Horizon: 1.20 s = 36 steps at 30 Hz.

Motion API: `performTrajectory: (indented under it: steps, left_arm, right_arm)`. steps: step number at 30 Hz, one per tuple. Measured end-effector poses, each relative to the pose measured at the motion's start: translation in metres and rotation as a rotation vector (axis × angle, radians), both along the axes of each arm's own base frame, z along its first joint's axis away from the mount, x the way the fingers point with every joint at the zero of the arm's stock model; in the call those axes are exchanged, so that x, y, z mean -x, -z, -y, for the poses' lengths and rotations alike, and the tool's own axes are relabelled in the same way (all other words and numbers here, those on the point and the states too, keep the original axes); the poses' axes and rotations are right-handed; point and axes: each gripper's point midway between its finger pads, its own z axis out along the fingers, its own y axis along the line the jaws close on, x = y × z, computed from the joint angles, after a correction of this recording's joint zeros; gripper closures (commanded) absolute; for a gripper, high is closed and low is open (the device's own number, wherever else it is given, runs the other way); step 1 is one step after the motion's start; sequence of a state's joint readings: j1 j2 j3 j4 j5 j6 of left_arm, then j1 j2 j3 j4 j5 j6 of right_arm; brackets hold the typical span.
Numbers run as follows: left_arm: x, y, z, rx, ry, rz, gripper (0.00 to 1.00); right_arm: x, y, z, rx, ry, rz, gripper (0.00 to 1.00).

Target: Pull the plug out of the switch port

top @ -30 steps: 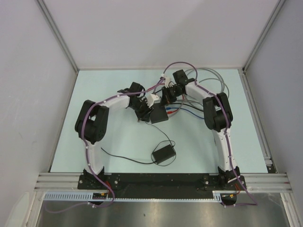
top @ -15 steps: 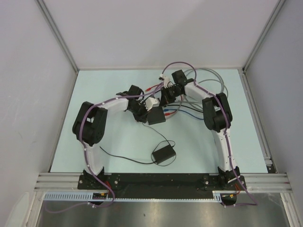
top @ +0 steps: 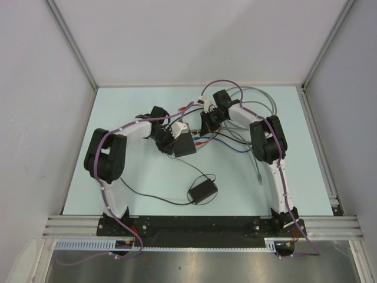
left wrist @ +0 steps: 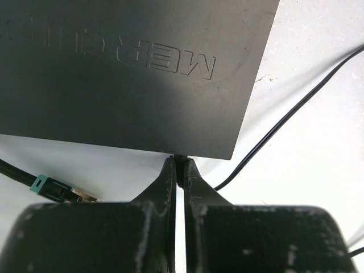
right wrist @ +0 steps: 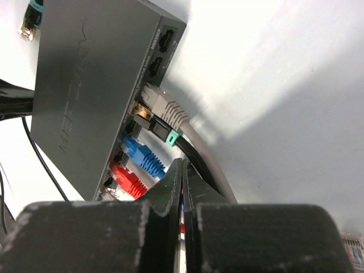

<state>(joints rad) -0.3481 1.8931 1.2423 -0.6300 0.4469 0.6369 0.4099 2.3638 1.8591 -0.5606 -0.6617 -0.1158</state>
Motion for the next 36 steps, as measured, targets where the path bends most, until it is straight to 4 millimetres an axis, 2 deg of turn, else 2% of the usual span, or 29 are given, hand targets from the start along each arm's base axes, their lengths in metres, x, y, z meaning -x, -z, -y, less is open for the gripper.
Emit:
performTrajectory:
  steps: [8,16,21,25,27,30,36]
  left_arm:
    - [-0.004,0.001,0.008,-0.004,0.015,-0.009,1.00]
    - [-0.027,-0.001,0.045,-0.005,0.095,0.054,1.00]
    - [-0.035,-0.002,0.058,0.002,0.116,0.106,1.00]
    - [-0.044,-0.001,0.057,-0.006,0.096,0.142,1.00]
    - [-0.043,-0.001,0.058,-0.003,0.080,0.131,1.00]
    - [-0.040,-0.002,0.057,0.028,0.044,0.068,1.00]
    - [-0.038,-0.002,0.057,0.173,-0.030,-0.176,1.00]
  right_arm:
    - [-0.011,-0.022,-0.012,-0.024,-0.012,0.062,1.00]
    - [-0.012,-0.048,-0.014,-0.046,-0.015,0.105,1.00]
    - [-0.010,-0.041,-0.016,-0.037,-0.015,0.092,1.00]
    - [-0.007,-0.024,-0.017,-0.012,-0.015,0.067,1.00]
    - [-0.004,-0.023,-0.021,-0.019,-0.024,0.064,1.00]
    - [-0.004,-0.021,-0.025,-0.019,-0.030,0.076,1.00]
    - [-0.003,-0.019,-0.025,-0.025,-0.036,0.104,1.00]
